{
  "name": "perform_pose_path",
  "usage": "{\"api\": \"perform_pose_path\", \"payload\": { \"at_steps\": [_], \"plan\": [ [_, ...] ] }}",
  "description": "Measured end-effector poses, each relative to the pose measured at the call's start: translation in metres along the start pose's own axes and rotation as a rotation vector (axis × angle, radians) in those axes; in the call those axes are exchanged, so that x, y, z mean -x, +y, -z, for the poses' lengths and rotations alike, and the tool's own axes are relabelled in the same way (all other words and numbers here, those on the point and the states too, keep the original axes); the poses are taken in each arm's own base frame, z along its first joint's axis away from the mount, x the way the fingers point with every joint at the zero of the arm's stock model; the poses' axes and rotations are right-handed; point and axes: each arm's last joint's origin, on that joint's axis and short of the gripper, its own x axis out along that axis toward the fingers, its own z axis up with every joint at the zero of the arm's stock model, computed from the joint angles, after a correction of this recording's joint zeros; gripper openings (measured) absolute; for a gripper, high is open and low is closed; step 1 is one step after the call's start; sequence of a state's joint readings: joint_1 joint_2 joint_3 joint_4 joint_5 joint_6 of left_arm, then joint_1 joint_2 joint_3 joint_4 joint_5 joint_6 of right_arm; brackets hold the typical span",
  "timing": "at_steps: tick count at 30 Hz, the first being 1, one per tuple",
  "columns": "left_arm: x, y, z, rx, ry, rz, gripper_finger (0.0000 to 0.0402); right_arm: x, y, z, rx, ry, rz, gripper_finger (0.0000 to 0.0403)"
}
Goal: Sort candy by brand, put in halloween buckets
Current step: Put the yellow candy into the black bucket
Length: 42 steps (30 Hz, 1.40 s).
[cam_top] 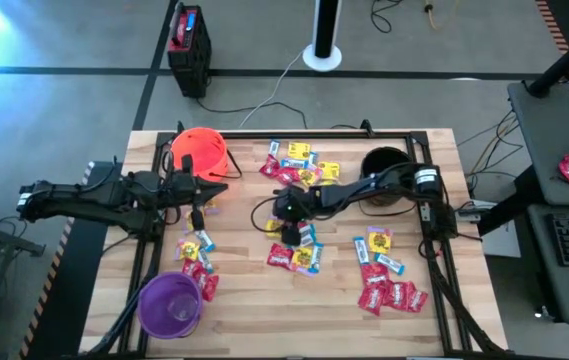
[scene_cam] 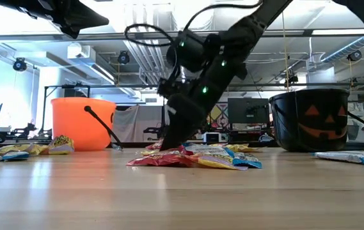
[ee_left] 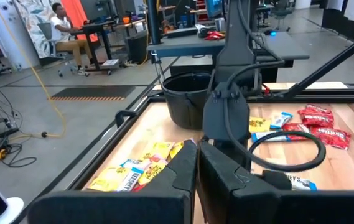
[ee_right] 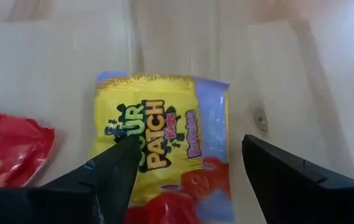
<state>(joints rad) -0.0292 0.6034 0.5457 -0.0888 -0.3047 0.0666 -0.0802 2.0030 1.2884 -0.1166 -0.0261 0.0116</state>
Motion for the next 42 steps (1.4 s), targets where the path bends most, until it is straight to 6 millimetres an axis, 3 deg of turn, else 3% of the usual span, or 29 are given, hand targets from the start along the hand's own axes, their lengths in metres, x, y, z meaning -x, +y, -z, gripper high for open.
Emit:
{"api": "perform_pose_path", "payload": {
  "at_steps": [8, 19, 25, 33, 37, 42],
  "plan": [
    [-0.002, -0.001, 0.001, -0.004, 0.007, 0.000, 0.0000, -0.010, 0.000, 0.003, 0.003, -0.006, -0.006, 0.0211],
    [-0.005, -0.002, 0.000, -0.002, -0.004, -0.001, 0.0000, -0.006, 0.001, -0.001, 0.028, -0.026, -0.036, 0.0036],
    [-0.008, -0.002, 0.000, -0.004, 0.003, 0.000, 0.0000, 0.003, 0.002, -0.013, 0.049, -0.063, -0.052, 0.0023],
    [-0.011, -0.004, 0.001, -0.007, 0.013, 0.001, 0.0000, 0.063, 0.001, -0.038, 0.099, -0.087, 0.030, 0.0025],
    [-0.012, -0.004, 0.002, -0.009, 0.018, 0.001, 0.0000, 0.108, -0.005, -0.038, 0.091, -0.017, 0.212, 0.0025],
    [-0.014, -0.005, 0.001, -0.006, 0.007, 0.000, 0.0000, 0.167, -0.019, -0.020, 0.008, 0.134, 0.551, 0.0025]
  ]
}}
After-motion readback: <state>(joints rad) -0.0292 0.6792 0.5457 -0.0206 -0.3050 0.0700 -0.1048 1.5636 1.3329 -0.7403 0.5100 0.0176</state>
